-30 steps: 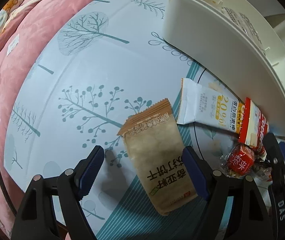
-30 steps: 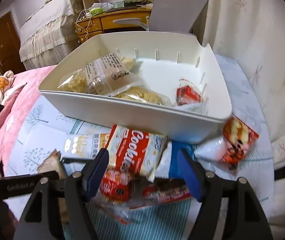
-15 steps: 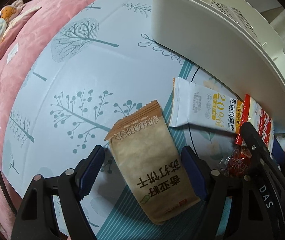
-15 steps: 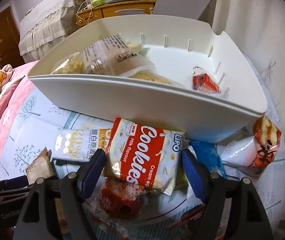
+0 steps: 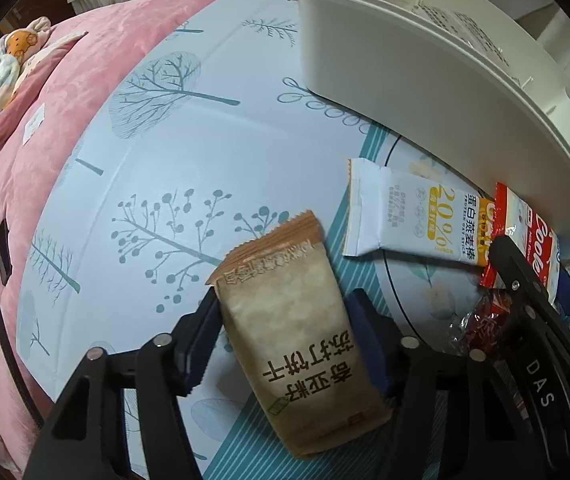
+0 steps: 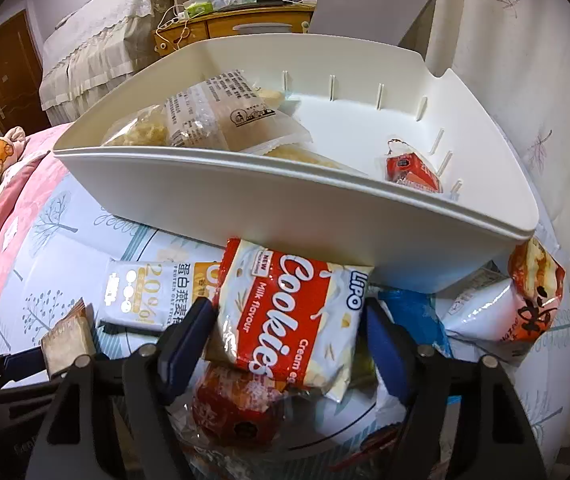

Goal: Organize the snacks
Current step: 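Grasp the brown biscuit pack with the left tool while the right tool grasps the Cookies pack, then lift both packs over the white tray and release them inside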

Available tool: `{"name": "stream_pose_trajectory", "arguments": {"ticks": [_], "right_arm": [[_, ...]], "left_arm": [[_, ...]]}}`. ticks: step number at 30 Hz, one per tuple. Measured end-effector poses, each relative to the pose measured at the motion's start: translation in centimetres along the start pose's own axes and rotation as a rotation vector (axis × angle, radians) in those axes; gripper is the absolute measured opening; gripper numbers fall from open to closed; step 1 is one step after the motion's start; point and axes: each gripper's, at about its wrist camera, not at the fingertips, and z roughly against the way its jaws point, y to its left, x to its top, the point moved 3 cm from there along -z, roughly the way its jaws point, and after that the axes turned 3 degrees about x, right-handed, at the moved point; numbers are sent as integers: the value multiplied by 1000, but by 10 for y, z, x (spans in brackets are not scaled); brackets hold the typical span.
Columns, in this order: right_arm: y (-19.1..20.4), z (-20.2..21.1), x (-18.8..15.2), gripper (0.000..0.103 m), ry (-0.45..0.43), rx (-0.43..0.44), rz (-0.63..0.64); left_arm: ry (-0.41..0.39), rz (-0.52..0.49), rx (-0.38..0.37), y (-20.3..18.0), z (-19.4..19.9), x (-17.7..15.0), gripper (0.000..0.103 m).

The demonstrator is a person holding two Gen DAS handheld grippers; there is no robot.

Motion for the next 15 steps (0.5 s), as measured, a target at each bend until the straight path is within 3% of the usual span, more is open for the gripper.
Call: {"name": "stream_pose_trajectory", "arguments": {"ticks": [15], "right_arm": [[7,16,-4,59,-20,-11,60]], "left_arm": [[-15,73,-61,24,12,-7,54]]}}
